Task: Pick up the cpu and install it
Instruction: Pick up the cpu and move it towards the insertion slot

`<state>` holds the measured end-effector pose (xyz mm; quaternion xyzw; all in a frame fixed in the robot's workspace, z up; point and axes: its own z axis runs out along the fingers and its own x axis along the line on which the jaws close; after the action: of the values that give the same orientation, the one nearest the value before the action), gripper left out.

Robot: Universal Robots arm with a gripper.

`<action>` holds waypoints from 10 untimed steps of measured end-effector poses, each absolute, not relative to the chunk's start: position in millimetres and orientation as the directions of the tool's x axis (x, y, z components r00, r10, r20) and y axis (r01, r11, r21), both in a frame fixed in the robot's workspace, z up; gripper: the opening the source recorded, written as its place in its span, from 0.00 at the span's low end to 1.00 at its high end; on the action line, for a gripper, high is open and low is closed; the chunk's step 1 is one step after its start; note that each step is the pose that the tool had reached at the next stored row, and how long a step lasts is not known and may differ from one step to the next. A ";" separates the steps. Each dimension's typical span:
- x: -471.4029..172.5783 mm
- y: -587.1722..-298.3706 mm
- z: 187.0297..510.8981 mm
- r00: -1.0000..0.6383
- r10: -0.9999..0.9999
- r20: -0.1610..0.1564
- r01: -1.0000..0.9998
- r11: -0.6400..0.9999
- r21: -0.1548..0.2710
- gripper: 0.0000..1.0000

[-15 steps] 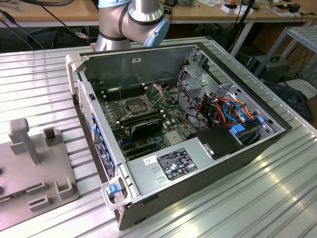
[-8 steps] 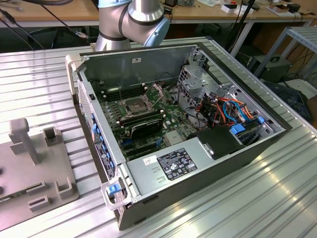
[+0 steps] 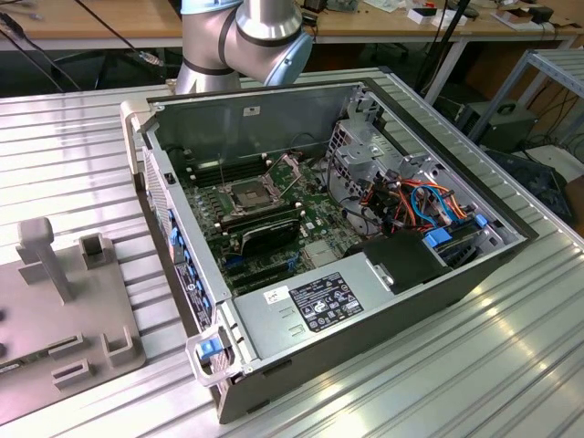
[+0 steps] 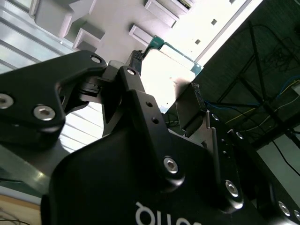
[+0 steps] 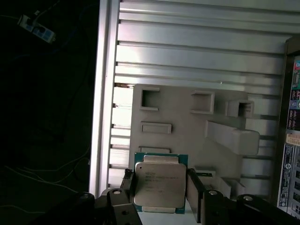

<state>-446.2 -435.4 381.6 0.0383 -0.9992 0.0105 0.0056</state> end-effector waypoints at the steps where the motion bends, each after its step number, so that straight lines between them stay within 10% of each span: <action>1: -446.2 -435.4 381.9 -0.997 -0.076 0.012 -0.077 0.997 -0.021 0.55; 10: -444.9 -435.4 382.4 -0.997 -0.076 0.012 -0.077 0.997 -0.021 0.55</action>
<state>-444.9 -435.4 382.4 0.0383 -0.9992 0.0105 0.0056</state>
